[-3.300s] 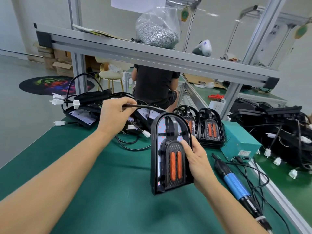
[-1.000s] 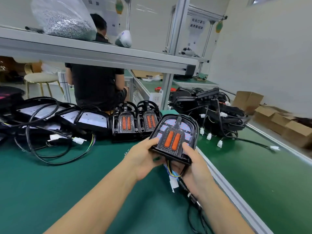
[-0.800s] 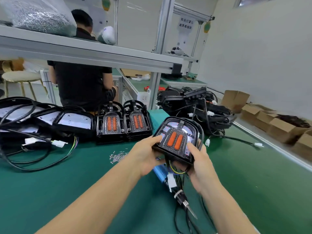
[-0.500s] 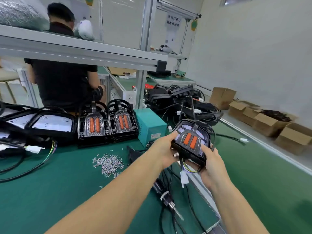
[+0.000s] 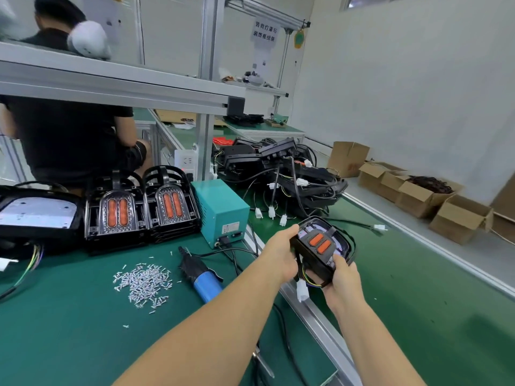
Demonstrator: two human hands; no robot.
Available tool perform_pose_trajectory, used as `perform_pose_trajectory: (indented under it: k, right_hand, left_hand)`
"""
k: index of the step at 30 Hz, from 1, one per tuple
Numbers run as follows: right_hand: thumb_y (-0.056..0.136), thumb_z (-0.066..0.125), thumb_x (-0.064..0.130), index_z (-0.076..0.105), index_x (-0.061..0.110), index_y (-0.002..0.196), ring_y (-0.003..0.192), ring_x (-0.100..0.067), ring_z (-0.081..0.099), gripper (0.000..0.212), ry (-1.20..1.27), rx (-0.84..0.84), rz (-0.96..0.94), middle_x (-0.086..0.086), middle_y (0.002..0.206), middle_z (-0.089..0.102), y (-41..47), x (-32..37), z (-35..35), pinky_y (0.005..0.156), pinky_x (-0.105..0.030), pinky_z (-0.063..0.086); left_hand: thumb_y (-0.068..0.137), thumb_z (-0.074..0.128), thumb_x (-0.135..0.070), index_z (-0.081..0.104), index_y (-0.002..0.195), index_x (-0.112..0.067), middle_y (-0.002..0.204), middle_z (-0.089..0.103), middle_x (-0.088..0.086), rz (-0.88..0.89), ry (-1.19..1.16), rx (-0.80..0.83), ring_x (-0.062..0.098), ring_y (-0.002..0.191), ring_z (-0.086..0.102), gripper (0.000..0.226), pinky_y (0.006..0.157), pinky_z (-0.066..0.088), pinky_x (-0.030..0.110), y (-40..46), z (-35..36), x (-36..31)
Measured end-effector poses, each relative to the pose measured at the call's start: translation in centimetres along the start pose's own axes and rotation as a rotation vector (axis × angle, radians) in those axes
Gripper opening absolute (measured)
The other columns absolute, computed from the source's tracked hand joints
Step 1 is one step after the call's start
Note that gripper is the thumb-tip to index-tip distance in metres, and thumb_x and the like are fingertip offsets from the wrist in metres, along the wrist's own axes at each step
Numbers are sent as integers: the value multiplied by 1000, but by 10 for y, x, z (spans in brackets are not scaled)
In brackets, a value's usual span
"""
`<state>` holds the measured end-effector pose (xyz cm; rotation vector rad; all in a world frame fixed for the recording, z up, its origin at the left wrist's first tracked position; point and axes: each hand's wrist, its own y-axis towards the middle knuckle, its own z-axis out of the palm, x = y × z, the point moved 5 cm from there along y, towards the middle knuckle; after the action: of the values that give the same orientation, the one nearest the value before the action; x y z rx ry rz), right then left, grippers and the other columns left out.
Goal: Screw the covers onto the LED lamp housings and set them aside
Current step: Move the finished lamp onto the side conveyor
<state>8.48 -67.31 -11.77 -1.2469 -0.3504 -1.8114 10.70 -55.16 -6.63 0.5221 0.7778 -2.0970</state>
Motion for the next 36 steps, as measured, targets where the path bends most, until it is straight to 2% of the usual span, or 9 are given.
perform_pose_trajectory:
  k: [4,7,9,13,17,21,27,31,36]
  right_hand:
    - [99,47,6,44,12,124,82,-30,65,25,-43,-65,3,-11,102,62,14,-4,-1,65,-45,57]
    - [101,45,7,41,12,128,87,-30,63,28,-79,-123,6,-13,114,58,21,-11,-6,65,-45,56]
    - [101,44,7,39,11,131,89,-32,62,31,-105,-166,-5,-14,117,55,25,-15,-11,61,-43,55]
    - [102,42,9,36,13,139,91,-33,62,38,-146,-222,-11,-13,119,54,33,-17,-14,56,-39,55]
    - [102,39,10,27,17,147,89,-31,62,47,-166,-257,8,-10,118,50,41,-17,-9,59,-38,55]
    - [103,37,12,21,18,150,91,-31,57,50,-217,-305,34,-11,122,46,49,-17,-2,67,-40,56]
    - [104,33,25,16,14,150,98,-30,40,50,-409,-371,11,-19,140,43,62,-15,6,79,-40,36]
    - [105,31,26,16,10,150,98,-32,41,50,-471,-401,10,-21,138,43,68,-13,6,78,-40,35]
    - [105,33,27,17,8,149,116,-36,46,51,-469,-395,-2,-21,143,40,70,-12,8,80,-42,35]
  left_hand:
    - [101,44,-28,64,104,-5,81,74,9,-11,17,-8,19,64,71,31,43,52,26,7,-4,8]
    - [99,46,-24,60,107,-17,107,62,0,4,226,-29,9,89,58,18,65,47,22,15,-18,16]
    - [96,49,-18,55,108,-18,111,54,-3,34,560,-26,11,99,50,13,81,41,21,16,-26,21]
    - [90,53,-9,41,139,-17,124,49,0,177,1283,-19,7,89,49,51,68,40,16,8,-30,20]
    - [84,47,0,51,128,-17,136,39,3,363,1937,-90,24,116,40,47,89,38,31,-1,-36,18]
    - [85,48,6,56,113,-6,126,41,8,337,2017,-151,28,86,49,31,78,47,38,-1,-43,21]
    - [80,40,10,46,80,-24,117,44,9,322,1820,-130,20,91,41,35,86,44,34,20,-43,15]
    - [79,39,9,49,131,-14,137,40,4,408,1793,-164,22,123,39,58,90,39,30,22,-50,10]
    - [86,37,8,38,138,-4,149,22,11,364,1796,-205,25,134,28,54,103,36,33,19,-51,11]
